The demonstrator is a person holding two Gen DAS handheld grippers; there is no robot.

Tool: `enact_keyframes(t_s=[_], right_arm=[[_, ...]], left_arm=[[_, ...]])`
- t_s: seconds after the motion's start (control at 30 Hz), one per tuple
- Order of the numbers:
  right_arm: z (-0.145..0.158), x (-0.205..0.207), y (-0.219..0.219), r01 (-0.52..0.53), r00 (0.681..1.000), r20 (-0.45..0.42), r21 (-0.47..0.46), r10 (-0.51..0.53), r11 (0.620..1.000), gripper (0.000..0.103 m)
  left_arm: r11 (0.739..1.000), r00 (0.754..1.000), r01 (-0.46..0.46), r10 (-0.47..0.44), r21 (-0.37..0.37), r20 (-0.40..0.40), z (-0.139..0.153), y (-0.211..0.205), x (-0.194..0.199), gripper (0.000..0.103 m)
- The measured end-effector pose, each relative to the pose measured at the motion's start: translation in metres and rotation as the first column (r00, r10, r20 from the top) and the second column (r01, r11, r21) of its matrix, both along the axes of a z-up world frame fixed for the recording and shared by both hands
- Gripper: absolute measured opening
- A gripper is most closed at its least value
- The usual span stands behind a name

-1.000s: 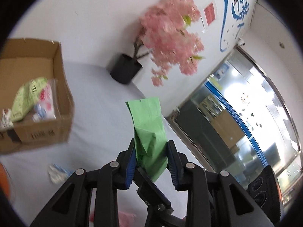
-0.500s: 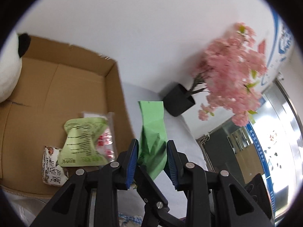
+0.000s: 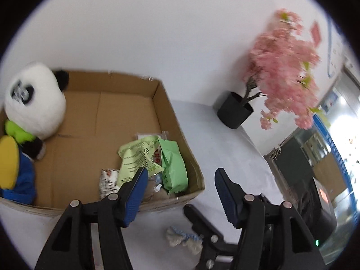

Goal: Organize soft objects
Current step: 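Carry the green packet into the cardboard box and release it, then move the right gripper to the pink packet and grasp it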

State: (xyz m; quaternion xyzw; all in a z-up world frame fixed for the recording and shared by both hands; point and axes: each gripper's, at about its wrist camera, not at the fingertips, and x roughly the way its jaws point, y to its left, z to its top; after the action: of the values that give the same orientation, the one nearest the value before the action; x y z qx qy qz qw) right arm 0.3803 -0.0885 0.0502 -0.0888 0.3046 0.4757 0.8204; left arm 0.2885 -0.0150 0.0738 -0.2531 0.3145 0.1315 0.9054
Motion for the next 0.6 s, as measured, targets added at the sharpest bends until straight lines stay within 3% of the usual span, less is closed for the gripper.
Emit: enact_keyframes(t_s=[0.1,0.2,0.23,0.27,0.33,0.37,0.43,0.5,0.53,0.57,0.6], right_arm=[[0.003,-0.029,-0.006,0.057,0.998,-0.027,-0.046,-0.059,0.997,0.079],[0.007,-0.067,-0.016,0.081,0.997,-0.008,-0.063,-0.082,0.995,0.078],[0.008,-0.079,-0.021,0.085,0.996,0.007,-0.063,-0.085,0.994,0.072],[0.009,-0.093,-0.026,0.087,0.996,0.023,-0.063,-0.086,0.994,0.056],[0.005,-0.114,-0.037,0.126,0.991,0.043,-0.083,-0.123,0.988,0.032],[0.001,-0.128,-0.043,0.138,0.99,0.042,-0.087,-0.135,0.987,0.027],[0.004,-0.147,-0.058,0.155,0.988,0.029,-0.075,-0.153,0.985,0.027],[0.009,-0.162,-0.068,0.164,0.987,0.015,-0.064,-0.163,0.984,0.028],[0.011,-0.172,-0.072,0.168,0.986,0.017,-0.061,-0.168,0.984,0.033],[0.019,-0.182,-0.084,0.179,0.984,0.019,-0.062,-0.178,0.982,0.053],[0.023,-0.189,-0.095,0.187,0.982,0.019,-0.059,-0.186,0.981,0.066]], left_arm=[[0.987,0.999,-0.001,-0.006,0.159,0.038,0.02,-0.028,-0.04,0.061],[0.964,0.997,-0.015,-0.004,0.266,0.072,0.033,-0.045,-0.084,0.061],[0.962,0.997,-0.009,-0.012,0.272,0.076,0.035,-0.047,-0.094,0.057],[0.964,0.995,0.007,-0.033,0.265,0.096,0.037,-0.048,-0.114,0.035],[0.961,0.997,0.0,-0.022,0.276,0.074,0.04,-0.045,-0.134,0.013],[0.954,0.998,-0.026,0.01,0.299,0.057,0.043,-0.043,-0.148,0.012],[0.938,0.997,-0.07,0.059,0.339,0.042,0.052,-0.038,-0.176,0.012],[0.92,0.993,-0.118,0.117,0.373,0.025,0.06,-0.033,-0.197,0.023],[0.908,0.99,-0.136,0.142,0.395,0.013,0.064,-0.032,-0.205,0.051],[0.891,0.983,-0.167,0.181,0.421,0.007,0.068,-0.031,-0.217,0.086],[0.88,0.977,-0.197,0.211,0.433,0.018,0.07,-0.032,-0.226,0.094]])
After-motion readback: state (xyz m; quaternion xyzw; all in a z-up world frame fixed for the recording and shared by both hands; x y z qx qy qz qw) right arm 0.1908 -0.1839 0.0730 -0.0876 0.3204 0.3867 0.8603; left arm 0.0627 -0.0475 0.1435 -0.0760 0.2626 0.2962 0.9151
